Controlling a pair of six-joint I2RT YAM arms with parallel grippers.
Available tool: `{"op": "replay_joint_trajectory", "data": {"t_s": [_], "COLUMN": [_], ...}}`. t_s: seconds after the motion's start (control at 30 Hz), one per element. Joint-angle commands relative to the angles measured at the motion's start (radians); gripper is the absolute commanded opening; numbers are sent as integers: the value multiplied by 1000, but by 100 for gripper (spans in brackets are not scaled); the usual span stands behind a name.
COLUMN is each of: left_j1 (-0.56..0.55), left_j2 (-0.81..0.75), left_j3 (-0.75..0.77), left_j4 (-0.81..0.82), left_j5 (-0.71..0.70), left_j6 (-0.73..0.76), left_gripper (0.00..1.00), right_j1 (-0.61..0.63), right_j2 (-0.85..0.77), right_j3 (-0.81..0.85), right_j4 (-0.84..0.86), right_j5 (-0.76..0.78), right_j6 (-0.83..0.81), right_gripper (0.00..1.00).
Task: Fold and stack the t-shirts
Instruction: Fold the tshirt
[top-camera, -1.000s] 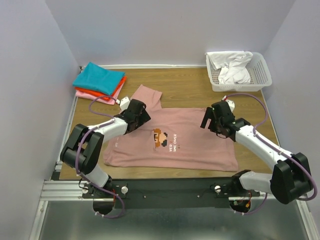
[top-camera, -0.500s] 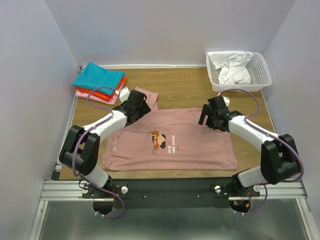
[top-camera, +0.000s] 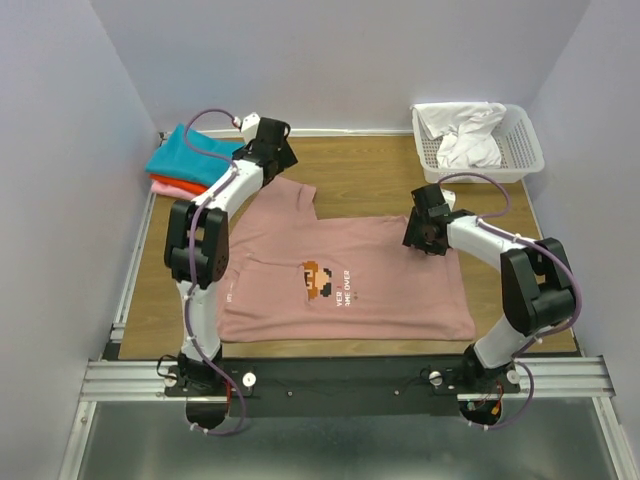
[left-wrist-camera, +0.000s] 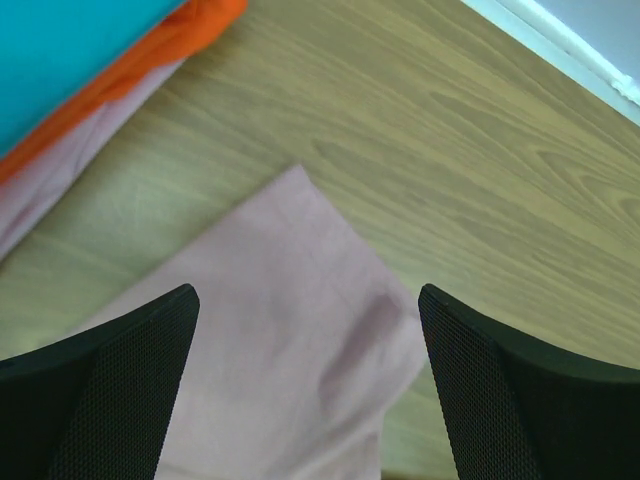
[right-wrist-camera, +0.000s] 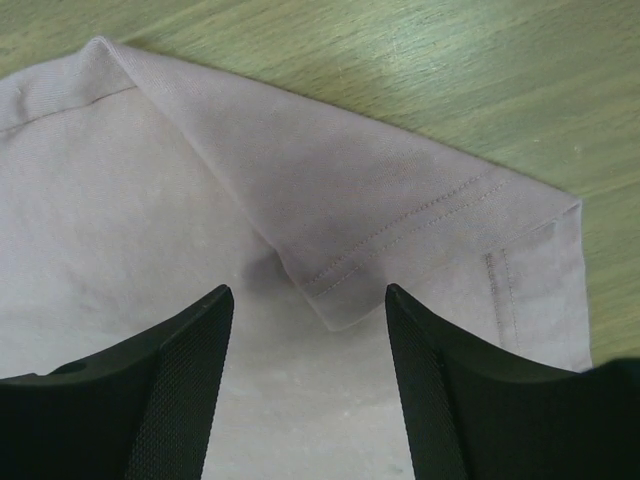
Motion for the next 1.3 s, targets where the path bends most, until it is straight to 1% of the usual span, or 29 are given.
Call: {"op": "replay_joint_trajectory", "data": {"t_s": [0.0,0.03,0.1,0.13,0.17,0.27,0.33,0.47,0.53,0.57,0.6,0.67,0.7,0.73,0.77,0.8,0.83,0.87,1.03,1.27], "left_j1": [5,7,21,25,30,47,53,61,62,64,64,64,64,64,64,64,64,64,65,68], "left_j2": [125,188,249,304,328,394,421,452,484,500,513,540,541,541,541,540,543,546,561,592], "left_j3": [200,290,373,410,470,551,573,595,621,665,685,711,708,701,685,678,673,670,665,693], "left_j4": [-97,-149,-195,-215,-246,-275,-274,-226,-215,-229,-238,-252,-252,-249,-243,-241,-241,-253,-283,-289], "left_j5": [-2,-7,-1,-1,-25,-13,-17,-8,15,21,33,35,38,44,50,58,61,61,36,21], "left_j6": [123,143,156,160,157,188,197,219,240,242,246,246,246,246,245,245,245,243,234,225], "left_gripper": [98,98,98,98,98,98,98,97,97,96,90,86,83,81,81,78,77,75,65,60], "right_j1": [-9,-12,-17,-18,-23,-26,-29,-35,-37,-38,-38,-38,-40,-40,-40,-41,-40,-41,-41,-43], "right_j2": [12,13,21,23,27,35,36,56,67,69,69,64,55,49,44,41,35,33,26,7], "right_j3": [7,2,1,1,1,2,2,10,11,11,10,10,10,8,10,11,13,16,27,33], "right_j4": [4,4,4,4,4,2,5,4,4,5,4,5,4,4,4,4,4,4,5,4], "right_j5": [18,27,33,33,27,21,22,27,27,30,32,38,42,47,54,55,53,52,56,52], "right_j6": [-3,-5,-5,-6,-6,-13,-13,-14,-14,-14,-13,-13,-13,-13,-14,-17,-20,-22,-26,-45], "right_gripper": [67,63,62,59,58,56,55,46,40,37,33,27,26,20,17,14,5,1,0,0]}}
